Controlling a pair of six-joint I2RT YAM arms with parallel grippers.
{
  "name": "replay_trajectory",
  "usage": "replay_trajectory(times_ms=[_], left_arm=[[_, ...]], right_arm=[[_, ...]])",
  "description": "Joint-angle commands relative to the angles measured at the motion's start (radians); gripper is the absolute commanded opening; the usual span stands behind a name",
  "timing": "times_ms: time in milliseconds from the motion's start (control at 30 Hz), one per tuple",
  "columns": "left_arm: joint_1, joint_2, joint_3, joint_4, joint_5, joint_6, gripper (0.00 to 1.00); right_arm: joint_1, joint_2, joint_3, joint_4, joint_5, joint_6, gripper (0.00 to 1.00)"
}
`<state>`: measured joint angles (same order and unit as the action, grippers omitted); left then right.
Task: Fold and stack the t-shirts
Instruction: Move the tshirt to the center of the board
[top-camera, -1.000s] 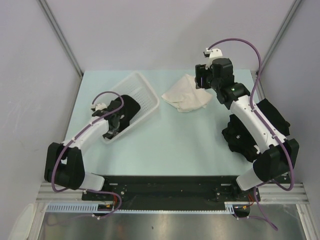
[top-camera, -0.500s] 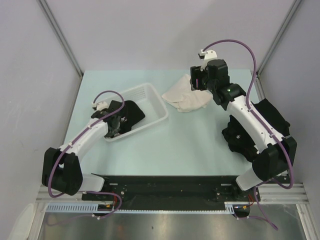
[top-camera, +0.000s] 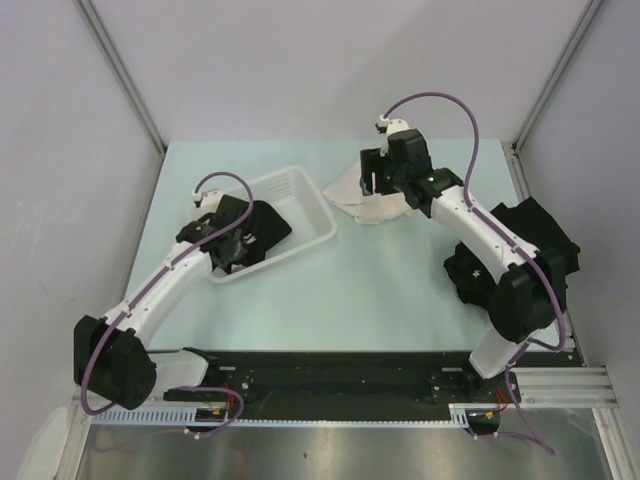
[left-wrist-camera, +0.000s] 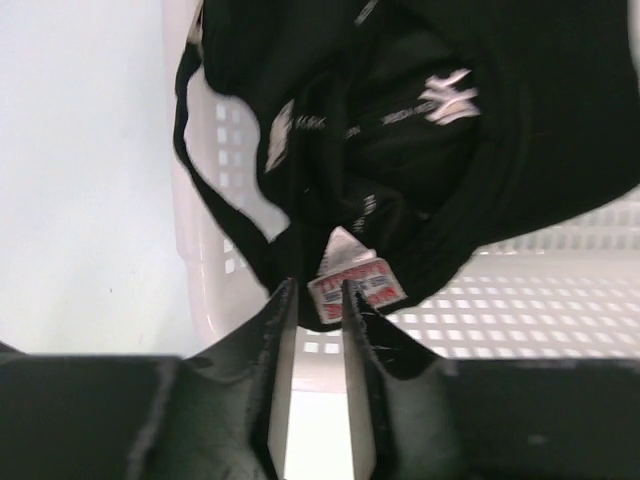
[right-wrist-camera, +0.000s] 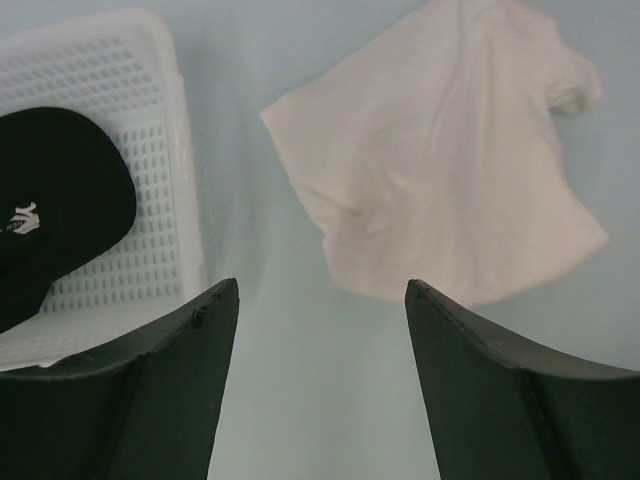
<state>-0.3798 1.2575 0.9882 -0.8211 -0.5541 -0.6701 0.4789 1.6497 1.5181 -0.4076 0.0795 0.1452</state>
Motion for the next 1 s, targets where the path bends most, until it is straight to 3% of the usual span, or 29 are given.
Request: replay_trajectory(times_ms=[0, 433, 967], left_arm=[[-0.016, -0.05, 0.095, 0.022, -0.02, 0.055, 0.31], [-0.022, -0.131, 0.184, -0.046, -0.007, 0.069, 0.34], [-0.024, -0.265, 0.188, -0.112, 0.006, 0.076, 0.35]], right_arm=[[0.03, 0.051, -0.006, -0.002, -0.056, 0.069, 0.73], [0.099, 0.11, -0.07, 0.038, -0.118, 0.117, 0.7], [0.116, 0.212, -0.101, 0.144, -0.239, 0.182, 0.68]])
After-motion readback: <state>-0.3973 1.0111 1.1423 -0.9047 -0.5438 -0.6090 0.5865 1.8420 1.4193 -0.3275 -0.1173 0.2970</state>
